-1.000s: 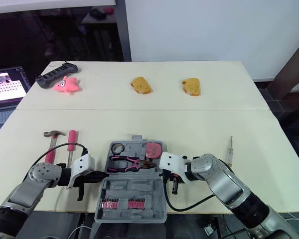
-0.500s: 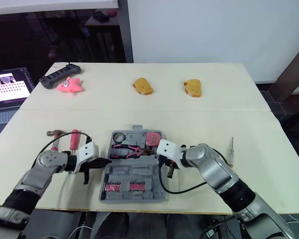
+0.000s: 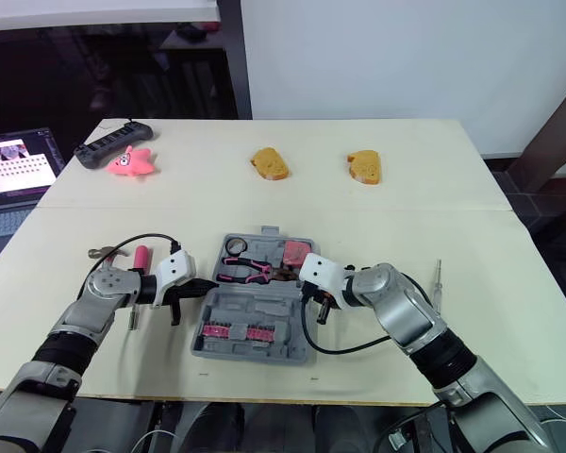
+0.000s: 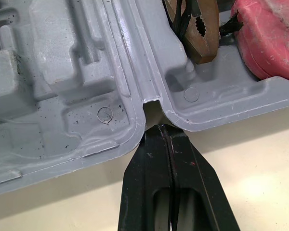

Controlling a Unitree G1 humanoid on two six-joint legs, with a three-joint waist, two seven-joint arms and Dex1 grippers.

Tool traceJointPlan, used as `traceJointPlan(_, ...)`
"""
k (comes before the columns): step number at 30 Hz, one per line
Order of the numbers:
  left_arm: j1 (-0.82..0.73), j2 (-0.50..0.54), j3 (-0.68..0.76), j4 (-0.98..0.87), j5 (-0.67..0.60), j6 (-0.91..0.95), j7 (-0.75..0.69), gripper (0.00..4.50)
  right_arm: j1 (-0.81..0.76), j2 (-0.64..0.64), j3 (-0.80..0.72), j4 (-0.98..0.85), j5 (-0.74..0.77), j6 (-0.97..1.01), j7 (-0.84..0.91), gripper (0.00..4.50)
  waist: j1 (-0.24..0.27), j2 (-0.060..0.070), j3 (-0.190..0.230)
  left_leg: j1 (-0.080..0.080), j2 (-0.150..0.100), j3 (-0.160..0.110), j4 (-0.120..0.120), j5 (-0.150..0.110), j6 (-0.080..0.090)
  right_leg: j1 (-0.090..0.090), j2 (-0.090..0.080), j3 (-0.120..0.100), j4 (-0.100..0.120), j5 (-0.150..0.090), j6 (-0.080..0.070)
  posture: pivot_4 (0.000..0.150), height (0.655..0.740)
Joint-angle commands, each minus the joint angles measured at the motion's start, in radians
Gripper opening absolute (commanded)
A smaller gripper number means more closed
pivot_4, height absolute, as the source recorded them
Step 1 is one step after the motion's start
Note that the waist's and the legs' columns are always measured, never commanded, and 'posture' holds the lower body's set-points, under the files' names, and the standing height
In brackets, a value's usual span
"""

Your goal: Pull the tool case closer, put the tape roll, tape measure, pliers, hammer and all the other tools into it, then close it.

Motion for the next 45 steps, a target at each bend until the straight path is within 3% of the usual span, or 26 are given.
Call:
traceJointPlan(1,0.034,-0.024,-0.035,-0.040,-0.001,0.005,-0.008,0.06,0.005,0.027,0.012,-0.057,0.014,-0.008,0.007,0.00,0.000,0.000,0.000,0.000,0.000,0.000,0.000,0.000,0.000,0.000,0.000,0.000,0.000,0.000,0.000,0.150,0.7400)
traceJointPlan(33,0.232,0.005,-0.008,-0.335,-0.059,0.174,0.007,0.06,0.099,0.017,0.019,-0.186,0.018,0.100,0.002,0.00,-0.003,0.000,0.000,0.000,0.000,0.000,-0.003,-0.001,0.000,0.000,-0.001,0.000,-0.002,-0.002,0.003,0.150,0.7400)
traceJointPlan(45,0.239,0.017,0.002,-0.328,-0.050,0.180,0.022,0.06,0.099,0.018,0.022,-0.189,0.016,0.106,-0.002,0.00,-0.004,0.000,0.000,0.000,0.000,0.000,-0.003,-0.001,0.001,-0.001,0.000,0.000,-0.001,-0.002,0.002,0.150,0.7400)
